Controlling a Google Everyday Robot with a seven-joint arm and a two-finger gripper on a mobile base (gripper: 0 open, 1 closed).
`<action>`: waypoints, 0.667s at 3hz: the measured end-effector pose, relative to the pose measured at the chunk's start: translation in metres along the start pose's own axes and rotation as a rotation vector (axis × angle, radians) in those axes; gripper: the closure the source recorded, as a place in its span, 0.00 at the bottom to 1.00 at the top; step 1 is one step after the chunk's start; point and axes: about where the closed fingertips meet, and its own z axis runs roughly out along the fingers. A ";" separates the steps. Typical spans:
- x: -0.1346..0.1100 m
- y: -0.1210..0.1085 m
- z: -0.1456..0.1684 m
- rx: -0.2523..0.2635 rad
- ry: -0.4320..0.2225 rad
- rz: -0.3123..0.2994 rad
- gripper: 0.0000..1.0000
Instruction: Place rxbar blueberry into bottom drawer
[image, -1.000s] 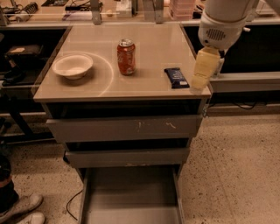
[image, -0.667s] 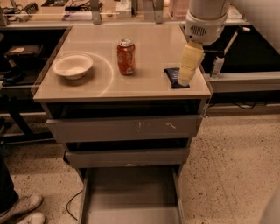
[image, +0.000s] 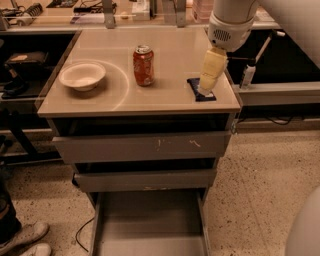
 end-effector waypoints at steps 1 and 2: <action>-0.025 -0.005 0.019 -0.040 -0.001 0.024 0.00; -0.039 -0.018 0.039 -0.063 0.004 0.067 0.00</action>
Offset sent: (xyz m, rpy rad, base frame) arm 0.0554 0.0136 -0.0439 0.0405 0.1464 -0.1272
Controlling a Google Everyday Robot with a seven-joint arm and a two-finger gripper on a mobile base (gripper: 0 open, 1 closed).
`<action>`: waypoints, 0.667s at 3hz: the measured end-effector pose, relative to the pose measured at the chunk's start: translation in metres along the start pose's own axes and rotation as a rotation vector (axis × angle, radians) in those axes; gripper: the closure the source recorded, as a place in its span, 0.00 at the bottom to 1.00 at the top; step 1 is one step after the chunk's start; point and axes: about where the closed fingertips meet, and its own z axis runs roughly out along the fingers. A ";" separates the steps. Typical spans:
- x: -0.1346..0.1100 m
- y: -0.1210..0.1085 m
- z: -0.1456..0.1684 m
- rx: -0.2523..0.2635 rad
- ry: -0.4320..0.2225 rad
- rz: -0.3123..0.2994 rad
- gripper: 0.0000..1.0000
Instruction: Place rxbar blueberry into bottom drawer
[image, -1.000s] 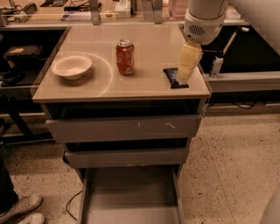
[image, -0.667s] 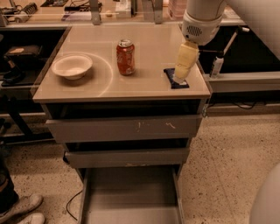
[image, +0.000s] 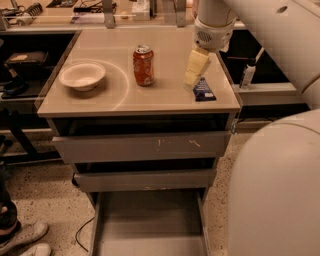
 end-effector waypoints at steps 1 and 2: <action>-0.019 -0.017 0.053 -0.050 0.041 0.031 0.00; -0.027 -0.022 0.057 -0.035 0.016 0.031 0.00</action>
Offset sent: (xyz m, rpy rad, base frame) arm 0.0318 -0.0073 -0.0644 -0.0265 0.1881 -0.0492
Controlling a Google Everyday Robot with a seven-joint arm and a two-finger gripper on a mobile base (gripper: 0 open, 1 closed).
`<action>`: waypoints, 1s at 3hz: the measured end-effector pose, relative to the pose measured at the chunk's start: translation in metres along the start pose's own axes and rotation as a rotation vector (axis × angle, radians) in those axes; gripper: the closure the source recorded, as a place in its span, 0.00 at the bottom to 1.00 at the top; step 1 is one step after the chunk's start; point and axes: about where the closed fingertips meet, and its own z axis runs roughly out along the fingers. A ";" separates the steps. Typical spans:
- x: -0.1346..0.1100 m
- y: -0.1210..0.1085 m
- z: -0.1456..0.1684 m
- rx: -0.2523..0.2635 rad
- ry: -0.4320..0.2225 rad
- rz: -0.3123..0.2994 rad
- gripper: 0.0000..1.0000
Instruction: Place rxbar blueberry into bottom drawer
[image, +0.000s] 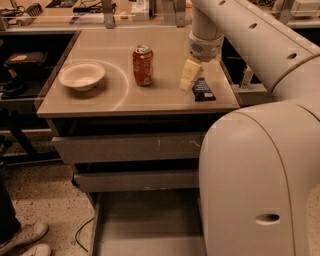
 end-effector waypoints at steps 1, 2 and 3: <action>-0.003 -0.005 0.018 -0.009 0.011 0.000 0.00; 0.003 -0.006 0.062 -0.068 0.074 0.027 0.00; 0.005 -0.007 0.071 -0.083 0.092 0.031 0.00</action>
Offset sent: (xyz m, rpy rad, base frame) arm 0.0057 -0.0248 -0.1115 -0.0365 0.2876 -0.0785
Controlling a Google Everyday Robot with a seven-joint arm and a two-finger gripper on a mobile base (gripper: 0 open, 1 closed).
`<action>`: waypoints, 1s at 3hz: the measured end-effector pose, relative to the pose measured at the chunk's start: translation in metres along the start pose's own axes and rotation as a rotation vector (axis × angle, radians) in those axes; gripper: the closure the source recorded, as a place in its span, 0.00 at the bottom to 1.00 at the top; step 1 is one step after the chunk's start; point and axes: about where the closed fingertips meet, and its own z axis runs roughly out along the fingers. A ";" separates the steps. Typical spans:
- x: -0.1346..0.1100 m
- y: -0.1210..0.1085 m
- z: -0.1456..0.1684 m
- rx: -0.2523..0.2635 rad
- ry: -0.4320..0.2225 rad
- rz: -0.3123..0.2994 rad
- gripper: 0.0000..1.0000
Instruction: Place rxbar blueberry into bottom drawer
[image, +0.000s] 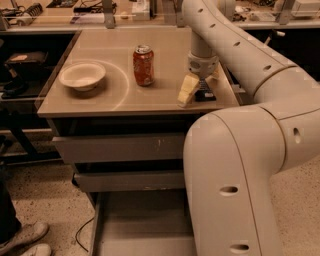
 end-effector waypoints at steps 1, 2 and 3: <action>0.000 0.000 0.000 0.000 0.000 0.000 0.19; 0.000 0.000 0.000 0.000 0.000 0.000 0.42; 0.000 0.000 0.000 0.000 0.000 0.000 0.65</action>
Offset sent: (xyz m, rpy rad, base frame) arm 0.0001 -0.0001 0.0001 0.0000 -0.0001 -0.0002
